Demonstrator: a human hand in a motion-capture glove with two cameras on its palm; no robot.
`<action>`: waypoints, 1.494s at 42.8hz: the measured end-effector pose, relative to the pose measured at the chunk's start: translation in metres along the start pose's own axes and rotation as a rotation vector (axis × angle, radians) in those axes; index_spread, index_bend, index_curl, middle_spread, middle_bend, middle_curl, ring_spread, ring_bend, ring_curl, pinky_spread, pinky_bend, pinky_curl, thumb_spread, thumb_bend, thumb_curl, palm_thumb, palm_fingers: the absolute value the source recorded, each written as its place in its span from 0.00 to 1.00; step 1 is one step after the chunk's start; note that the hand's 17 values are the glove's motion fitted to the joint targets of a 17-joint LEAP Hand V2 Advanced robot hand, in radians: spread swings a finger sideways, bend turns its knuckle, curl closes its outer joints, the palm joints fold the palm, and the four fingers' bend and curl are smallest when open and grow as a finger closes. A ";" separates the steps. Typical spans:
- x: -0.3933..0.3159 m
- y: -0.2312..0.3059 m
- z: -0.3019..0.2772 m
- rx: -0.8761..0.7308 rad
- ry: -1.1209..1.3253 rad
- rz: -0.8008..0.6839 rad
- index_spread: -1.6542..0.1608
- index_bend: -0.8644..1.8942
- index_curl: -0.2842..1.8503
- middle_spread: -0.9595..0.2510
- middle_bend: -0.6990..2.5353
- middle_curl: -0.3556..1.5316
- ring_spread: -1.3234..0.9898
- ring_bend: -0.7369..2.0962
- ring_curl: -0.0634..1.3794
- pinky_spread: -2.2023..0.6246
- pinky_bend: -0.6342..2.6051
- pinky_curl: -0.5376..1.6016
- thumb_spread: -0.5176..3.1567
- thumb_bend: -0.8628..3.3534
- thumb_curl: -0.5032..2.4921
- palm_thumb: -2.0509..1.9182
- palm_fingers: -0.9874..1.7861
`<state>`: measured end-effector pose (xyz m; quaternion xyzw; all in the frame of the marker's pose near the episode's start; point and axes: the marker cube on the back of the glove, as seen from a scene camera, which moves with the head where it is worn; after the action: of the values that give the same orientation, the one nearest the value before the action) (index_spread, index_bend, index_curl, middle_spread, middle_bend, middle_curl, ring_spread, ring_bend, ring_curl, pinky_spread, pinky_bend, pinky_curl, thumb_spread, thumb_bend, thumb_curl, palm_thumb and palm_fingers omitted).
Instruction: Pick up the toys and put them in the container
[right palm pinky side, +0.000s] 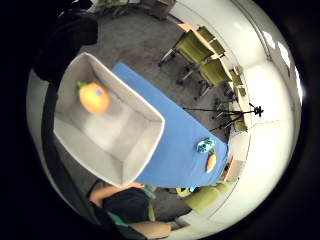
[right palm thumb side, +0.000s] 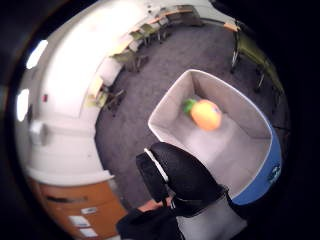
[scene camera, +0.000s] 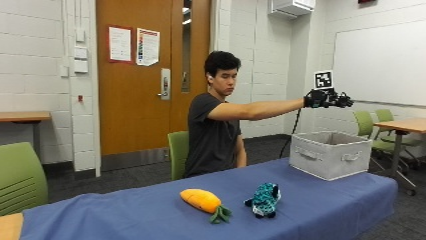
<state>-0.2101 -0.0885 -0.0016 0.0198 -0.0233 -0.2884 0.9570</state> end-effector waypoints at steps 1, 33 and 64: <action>0.001 0.002 -0.003 0.001 -0.009 0.037 0.72 0.30 0.53 0.64 0.38 0.47 0.45 0.53 0.29 0.69 0.52 0.45 0.43 0.18 0.37 0.49 0.28; 0.264 0.214 0.039 -0.108 0.141 0.617 0.74 0.37 0.36 0.75 0.28 0.41 0.50 0.40 0.22 0.75 0.44 0.41 0.42 0.18 0.25 0.48 0.30; 0.362 0.283 0.229 -0.338 -0.058 0.714 0.72 0.37 0.29 0.77 0.25 0.33 0.55 0.32 0.20 0.78 0.44 0.41 0.37 0.17 0.22 0.47 0.28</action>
<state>0.2346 -0.0586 0.2536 -0.1556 -0.0081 0.0621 0.9858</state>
